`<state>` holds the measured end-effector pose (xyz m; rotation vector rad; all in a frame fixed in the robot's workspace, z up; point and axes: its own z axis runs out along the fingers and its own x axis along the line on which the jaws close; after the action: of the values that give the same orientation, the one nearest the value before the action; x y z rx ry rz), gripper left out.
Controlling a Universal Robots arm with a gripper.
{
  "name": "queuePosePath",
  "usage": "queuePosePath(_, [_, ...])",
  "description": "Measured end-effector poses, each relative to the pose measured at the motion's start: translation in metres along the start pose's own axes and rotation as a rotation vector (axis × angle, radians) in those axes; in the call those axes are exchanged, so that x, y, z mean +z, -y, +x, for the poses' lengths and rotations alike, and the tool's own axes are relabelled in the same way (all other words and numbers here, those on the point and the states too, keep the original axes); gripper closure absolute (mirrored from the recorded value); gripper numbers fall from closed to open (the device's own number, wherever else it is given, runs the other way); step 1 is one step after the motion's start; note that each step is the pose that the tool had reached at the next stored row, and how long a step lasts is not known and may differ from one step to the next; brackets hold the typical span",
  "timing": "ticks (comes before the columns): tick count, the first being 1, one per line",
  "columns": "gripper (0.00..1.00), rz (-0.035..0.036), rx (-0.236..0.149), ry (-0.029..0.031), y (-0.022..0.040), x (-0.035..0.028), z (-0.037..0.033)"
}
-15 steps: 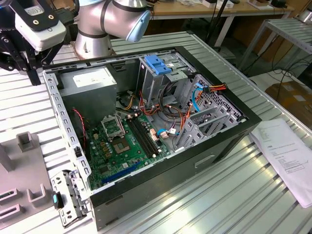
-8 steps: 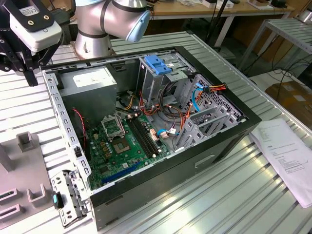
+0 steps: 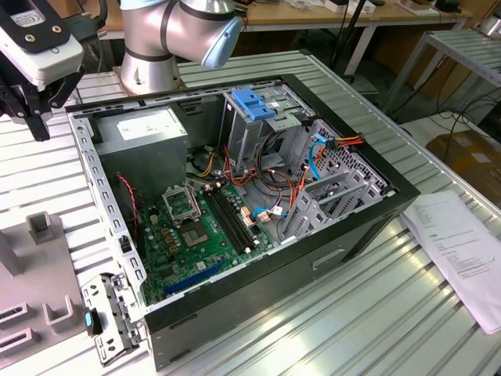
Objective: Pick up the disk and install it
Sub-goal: 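Reach for the disk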
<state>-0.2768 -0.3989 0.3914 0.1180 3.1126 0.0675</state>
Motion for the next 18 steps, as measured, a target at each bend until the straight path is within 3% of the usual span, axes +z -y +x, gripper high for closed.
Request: queuePosePath(18, [0.89,0.0000,0.000,-0.0007,0.0015,0.0001,0.0191])
